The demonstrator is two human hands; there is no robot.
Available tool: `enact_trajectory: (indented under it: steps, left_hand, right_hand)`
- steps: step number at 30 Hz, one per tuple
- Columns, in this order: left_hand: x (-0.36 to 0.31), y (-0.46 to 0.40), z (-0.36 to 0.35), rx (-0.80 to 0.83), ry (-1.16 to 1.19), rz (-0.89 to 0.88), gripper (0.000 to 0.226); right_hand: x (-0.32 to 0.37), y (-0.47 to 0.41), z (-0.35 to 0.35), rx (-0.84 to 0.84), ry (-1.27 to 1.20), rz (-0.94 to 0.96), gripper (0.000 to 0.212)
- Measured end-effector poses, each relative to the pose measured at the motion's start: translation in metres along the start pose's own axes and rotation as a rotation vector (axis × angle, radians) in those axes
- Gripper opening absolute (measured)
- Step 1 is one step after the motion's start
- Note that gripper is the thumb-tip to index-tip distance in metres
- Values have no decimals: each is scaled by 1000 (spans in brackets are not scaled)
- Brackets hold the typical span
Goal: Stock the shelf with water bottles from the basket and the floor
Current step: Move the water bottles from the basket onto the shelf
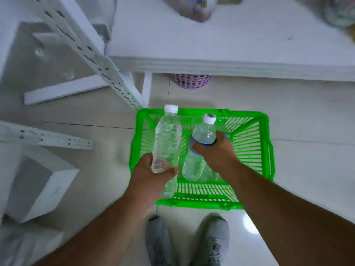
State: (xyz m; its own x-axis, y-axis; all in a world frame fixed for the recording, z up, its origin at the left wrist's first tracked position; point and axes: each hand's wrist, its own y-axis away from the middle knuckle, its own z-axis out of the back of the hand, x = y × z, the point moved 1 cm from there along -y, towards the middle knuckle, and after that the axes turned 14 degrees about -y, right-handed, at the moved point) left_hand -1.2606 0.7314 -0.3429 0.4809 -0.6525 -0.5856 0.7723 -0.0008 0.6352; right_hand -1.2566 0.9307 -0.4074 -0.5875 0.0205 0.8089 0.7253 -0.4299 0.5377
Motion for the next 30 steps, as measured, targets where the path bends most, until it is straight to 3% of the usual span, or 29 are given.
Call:
enact_trajectory:
  steps: [5, 9, 13, 23, 30]
  left_hand:
    - [-80, 87, 65, 3, 1, -129, 34]
    - [-141, 163, 113, -29, 59, -225, 33]
    - [-179, 239, 157, -21, 135, -285, 43]
    - [-227, 424, 268, -45, 121, -531, 43]
    - [-255, 507, 299, -58, 92, -632, 41]
  right_hand:
    - [132, 87, 66, 34, -63, 160, 23]
    - [235, 169, 107, 8, -66, 269, 39]
    - [312, 256, 133, 19, -93, 362, 37]
    - [463, 475, 186, -75, -54, 631, 26]
    - [519, 573, 229, -148, -47, 721, 43]
